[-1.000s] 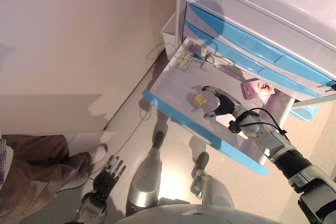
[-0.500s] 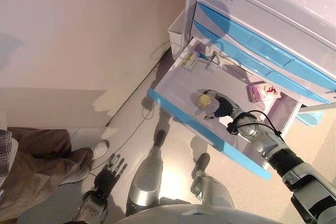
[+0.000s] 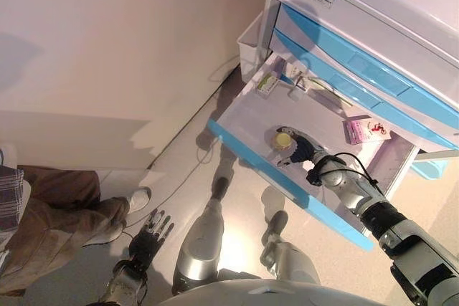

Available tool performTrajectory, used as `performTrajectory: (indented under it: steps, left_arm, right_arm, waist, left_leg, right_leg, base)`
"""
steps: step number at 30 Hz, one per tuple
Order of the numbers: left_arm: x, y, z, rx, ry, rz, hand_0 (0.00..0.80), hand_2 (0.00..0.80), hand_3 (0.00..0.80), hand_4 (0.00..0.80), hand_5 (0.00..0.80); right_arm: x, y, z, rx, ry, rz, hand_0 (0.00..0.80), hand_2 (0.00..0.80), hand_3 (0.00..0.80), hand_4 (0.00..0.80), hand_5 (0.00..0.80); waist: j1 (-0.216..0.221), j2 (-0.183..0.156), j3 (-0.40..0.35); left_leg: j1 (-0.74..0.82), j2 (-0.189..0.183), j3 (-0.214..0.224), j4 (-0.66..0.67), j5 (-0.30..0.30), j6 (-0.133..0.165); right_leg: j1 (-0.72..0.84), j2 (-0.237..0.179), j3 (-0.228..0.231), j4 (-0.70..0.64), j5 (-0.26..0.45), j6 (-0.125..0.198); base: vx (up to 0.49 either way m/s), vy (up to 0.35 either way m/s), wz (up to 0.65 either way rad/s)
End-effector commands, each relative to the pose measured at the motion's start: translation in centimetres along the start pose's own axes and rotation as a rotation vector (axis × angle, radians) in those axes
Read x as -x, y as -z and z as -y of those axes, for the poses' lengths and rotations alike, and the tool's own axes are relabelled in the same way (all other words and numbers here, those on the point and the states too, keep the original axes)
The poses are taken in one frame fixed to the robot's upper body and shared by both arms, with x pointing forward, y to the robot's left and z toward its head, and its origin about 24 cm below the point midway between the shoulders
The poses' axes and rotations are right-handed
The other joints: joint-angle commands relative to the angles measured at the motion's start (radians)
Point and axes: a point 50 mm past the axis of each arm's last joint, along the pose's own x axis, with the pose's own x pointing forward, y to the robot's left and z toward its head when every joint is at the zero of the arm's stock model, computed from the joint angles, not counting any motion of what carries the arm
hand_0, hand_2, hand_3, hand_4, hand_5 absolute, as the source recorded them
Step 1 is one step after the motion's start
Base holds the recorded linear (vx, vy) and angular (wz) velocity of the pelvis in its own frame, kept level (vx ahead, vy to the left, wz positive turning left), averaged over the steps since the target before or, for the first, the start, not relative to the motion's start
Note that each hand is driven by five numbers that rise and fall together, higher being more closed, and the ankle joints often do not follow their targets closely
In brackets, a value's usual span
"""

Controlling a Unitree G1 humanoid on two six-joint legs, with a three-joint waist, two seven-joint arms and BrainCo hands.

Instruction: Open the drawer and pick up the medicine

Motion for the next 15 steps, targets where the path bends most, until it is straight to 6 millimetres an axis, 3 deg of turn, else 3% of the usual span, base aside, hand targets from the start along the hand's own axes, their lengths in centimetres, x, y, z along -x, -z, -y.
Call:
performTrajectory:
  steps: [1,2,3,4,5,15]
  left_arm:
    - [0.6,-0.3,-0.5,-0.07,0.016,-0.025,0.0,0.0,0.0,0.0,0.0]
    - [0.6,-0.4,-0.4,-0.074,0.016,-0.026,0.0,0.0,0.0,0.0,0.0]
    - [0.6,-0.4,-0.5,-0.076,0.015,-0.027,0.0,0.0,0.0,0.0,0.0]
    - [0.6,-0.4,-0.5,-0.079,0.014,-0.028,0.0,0.0,0.0,0.0,0.0]
    - [0.6,-0.4,-0.5,-0.081,0.013,-0.029,0.0,0.0,0.0,0.0,0.0]
    - [0.8,-0.6,-0.7,-0.094,0.007,-0.034,0.0,0.0,0.0,0.0,0.0]
  right_arm:
    - [-0.6,-1.9,0.2,0.047,0.017,0.08,0.0,0.0,0.0,0.0,0.0]
    - [-0.7,-1.8,0.2,0.048,0.018,0.072,0.05,0.05,0.05,0.05,0.05]
    - [-0.7,-1.7,0.1,0.049,0.019,0.065,0.408,0.408,0.408,0.408,0.408]
    - [-0.8,-1.5,0.0,0.053,0.026,0.052,0.555,0.555,0.555,0.555,0.555]
    - [-0.8,-1.4,-0.1,0.049,0.024,0.047,0.8,0.8,0.8,0.8,0.8]
    - [-0.6,-0.9,-0.6,0.06,0.021,0.037,0.8,0.8,0.8,0.8,0.8]
  waist:
    - [0.015,-0.026,-0.017]
    - [0.018,-0.026,-0.017]
    - [0.02,-0.026,-0.017]
    - [0.023,-0.027,-0.018]
    - [0.024,-0.027,-0.019]
    - [0.03,-0.034,-0.024]
  left_leg:
    - [-0.055,-0.036,0.033,0.115,-0.119,0.014]
    - [-0.055,-0.037,0.03,0.116,-0.12,0.015]
    - [-0.055,-0.037,0.028,0.117,-0.119,0.015]
    - [-0.055,-0.037,0.026,0.118,-0.12,0.014]
    - [-0.054,-0.037,0.025,0.118,-0.12,0.015]
    - [-0.047,-0.037,0.014,0.113,-0.123,0.016]
  right_leg:
    - [-0.078,-0.036,0.021,0.092,0.006,0.009]
    - [-0.077,-0.036,0.02,0.092,0.006,0.008]
    - [-0.076,-0.036,0.019,0.093,0.006,0.008]
    - [-0.074,-0.035,0.018,0.092,0.006,0.008]
    - [-0.073,-0.035,0.018,0.091,0.006,0.008]
    - [-0.065,-0.027,0.016,0.086,0.005,0.009]
  base:
    - [0.02,-0.016,0.04]
    - [0.023,-0.015,0.04]
    - [0.031,-0.021,0.04]
    - [0.029,-0.023,0.03]
    - [0.027,-0.025,0.04]
    - [0.006,-0.011,0.02]
